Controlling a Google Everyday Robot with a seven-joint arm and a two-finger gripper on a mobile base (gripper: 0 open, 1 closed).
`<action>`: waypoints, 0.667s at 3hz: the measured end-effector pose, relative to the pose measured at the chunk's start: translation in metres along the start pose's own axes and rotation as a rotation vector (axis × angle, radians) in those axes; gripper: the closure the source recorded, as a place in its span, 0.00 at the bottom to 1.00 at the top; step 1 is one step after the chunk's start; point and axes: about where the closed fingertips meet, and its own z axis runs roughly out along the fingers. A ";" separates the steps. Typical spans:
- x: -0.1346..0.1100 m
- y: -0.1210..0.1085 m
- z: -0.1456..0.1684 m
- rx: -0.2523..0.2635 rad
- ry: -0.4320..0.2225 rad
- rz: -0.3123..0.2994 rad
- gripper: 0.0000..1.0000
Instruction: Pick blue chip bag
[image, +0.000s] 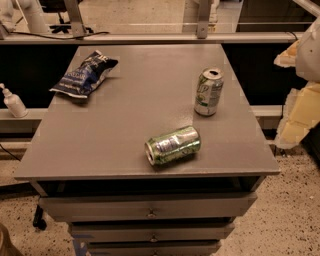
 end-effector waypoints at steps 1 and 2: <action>0.000 0.000 0.000 0.000 0.000 0.000 0.00; -0.002 -0.004 -0.003 -0.002 -0.018 -0.021 0.00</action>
Offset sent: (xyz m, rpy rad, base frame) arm 0.0078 0.0001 0.0056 0.0272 0.0122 0.0612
